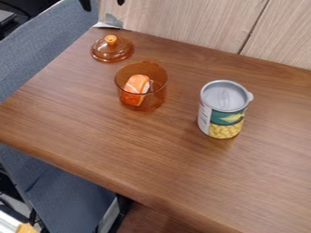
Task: Take sushi from yellow container and put on top middle of the table
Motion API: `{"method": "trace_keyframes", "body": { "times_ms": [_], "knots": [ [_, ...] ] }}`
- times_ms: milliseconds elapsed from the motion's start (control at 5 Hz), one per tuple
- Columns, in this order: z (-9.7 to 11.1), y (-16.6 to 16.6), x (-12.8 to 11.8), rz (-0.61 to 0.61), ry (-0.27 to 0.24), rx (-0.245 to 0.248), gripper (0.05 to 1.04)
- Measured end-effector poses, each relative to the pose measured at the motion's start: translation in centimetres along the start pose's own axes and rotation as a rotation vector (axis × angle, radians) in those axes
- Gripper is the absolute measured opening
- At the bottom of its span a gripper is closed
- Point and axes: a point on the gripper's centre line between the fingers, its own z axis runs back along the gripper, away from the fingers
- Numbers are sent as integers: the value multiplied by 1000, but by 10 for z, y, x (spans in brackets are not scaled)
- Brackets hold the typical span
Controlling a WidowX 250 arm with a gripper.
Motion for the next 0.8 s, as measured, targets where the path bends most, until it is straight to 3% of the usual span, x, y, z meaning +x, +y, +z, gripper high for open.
{"method": "trace_keyframes", "body": {
  "times_ms": [200,400,800],
  "knots": [
    [-17,2,-7,0,45,15,999],
    [-19,8,-25,-25,113,59,999],
    [10,10,-54,-109,116,34,999]
  ]
}}
